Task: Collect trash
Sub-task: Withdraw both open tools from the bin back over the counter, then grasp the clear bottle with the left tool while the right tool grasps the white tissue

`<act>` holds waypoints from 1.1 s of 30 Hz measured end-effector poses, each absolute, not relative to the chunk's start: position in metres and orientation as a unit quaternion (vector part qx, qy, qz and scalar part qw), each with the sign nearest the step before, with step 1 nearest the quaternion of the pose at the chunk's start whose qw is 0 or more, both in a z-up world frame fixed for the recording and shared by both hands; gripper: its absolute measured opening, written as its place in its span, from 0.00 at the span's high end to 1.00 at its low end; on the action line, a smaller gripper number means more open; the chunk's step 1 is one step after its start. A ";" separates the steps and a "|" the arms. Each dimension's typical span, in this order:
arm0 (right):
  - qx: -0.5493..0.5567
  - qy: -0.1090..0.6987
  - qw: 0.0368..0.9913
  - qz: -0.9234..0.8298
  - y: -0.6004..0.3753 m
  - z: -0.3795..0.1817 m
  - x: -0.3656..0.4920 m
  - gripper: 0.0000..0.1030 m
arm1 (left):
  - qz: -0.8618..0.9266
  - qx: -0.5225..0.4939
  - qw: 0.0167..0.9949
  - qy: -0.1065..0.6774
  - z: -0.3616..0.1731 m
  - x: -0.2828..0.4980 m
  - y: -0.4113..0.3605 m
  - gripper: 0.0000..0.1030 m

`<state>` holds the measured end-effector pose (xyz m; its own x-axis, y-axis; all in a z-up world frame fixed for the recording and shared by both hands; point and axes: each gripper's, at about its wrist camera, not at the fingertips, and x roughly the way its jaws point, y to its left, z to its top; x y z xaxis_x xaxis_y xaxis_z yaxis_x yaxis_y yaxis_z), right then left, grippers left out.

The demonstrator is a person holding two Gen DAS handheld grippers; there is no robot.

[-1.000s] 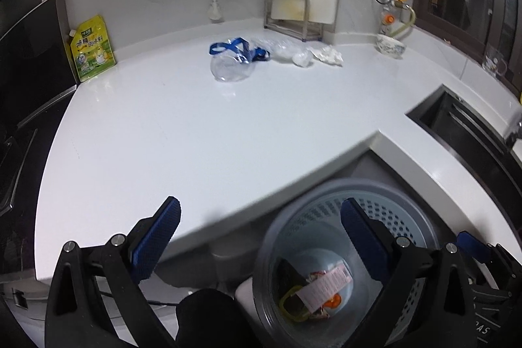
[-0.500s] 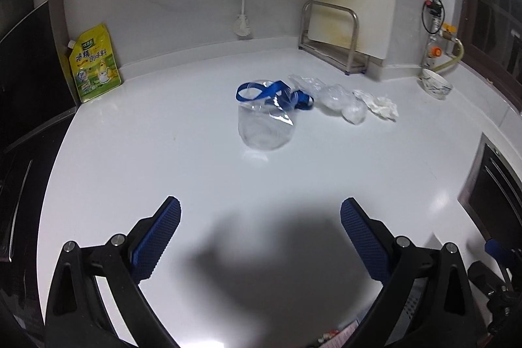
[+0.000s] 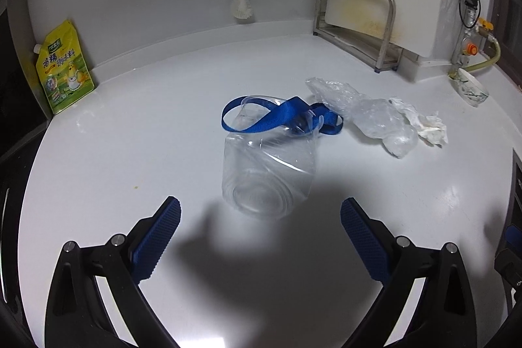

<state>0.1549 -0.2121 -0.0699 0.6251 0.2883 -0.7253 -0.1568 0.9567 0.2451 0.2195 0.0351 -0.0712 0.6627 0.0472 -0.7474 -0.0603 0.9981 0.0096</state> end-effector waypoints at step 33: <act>-0.017 0.472 0.875 0.102 -0.195 -0.096 0.339 0.26 | 0.036 -0.015 0.898 0.438 -0.094 0.272 0.041 0.07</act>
